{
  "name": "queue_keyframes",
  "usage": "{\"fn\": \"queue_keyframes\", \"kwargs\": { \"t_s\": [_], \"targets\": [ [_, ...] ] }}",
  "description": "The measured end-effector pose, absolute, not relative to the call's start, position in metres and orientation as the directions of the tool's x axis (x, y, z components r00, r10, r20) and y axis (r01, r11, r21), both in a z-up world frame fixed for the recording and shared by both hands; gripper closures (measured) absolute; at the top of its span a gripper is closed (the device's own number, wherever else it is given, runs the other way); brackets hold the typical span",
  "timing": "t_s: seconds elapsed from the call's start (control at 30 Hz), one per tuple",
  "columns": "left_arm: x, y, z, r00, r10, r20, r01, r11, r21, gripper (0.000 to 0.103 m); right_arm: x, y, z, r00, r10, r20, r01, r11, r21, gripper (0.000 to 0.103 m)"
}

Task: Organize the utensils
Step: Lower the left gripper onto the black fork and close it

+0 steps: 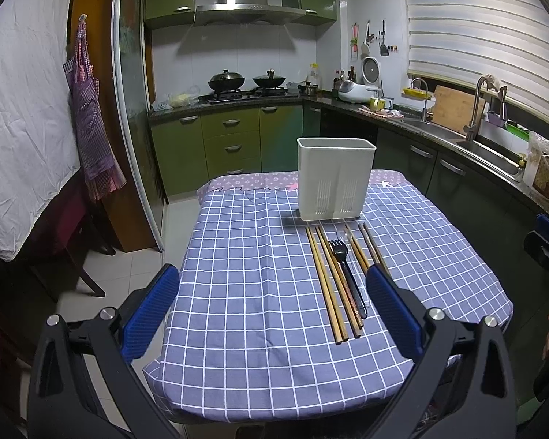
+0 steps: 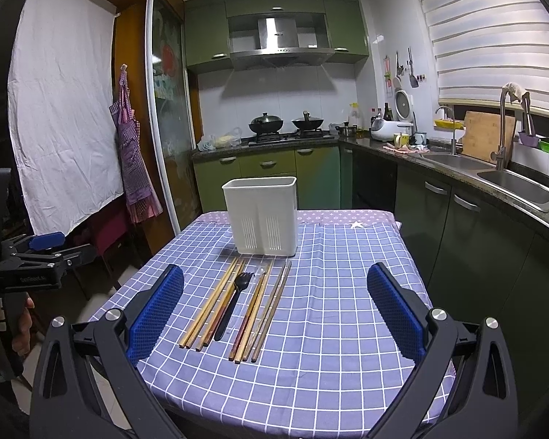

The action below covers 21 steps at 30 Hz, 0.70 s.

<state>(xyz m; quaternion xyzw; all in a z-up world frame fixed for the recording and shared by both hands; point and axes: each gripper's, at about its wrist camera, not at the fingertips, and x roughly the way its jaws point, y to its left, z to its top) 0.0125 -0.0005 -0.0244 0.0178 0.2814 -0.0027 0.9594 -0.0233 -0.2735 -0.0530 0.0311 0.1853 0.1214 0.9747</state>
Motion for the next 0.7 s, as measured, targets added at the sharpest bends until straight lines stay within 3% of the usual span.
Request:
{"fn": "queue_keyframes", "kwargs": {
  "t_s": [0.3, 0.53, 0.7],
  "targets": [
    [0.057, -0.011, -0.039, 0.774, -0.048, -0.632, 0.075, 0.997, 0.016, 0.006, 0.020, -0.275, -0.063, 0.880, 0.171, -0.442, -0.176, 0.984, 0.031, 0.004],
    [0.139, -0.040, -0.075, 0.609, -0.037, -0.792, 0.121, 0.992, 0.047, 0.006, 0.121, -0.279, -0.093, 0.690, 0.170, -0.704, -0.225, 0.974, 0.015, 0.004],
    [0.182, -0.063, -0.097, 0.532, -0.029, -0.846, 0.134, 0.990, 0.051, 0.006, 0.165, -0.280, -0.119, 0.586, 0.132, -0.799, -0.241, 0.970, -0.017, 0.004]
  ]
}}
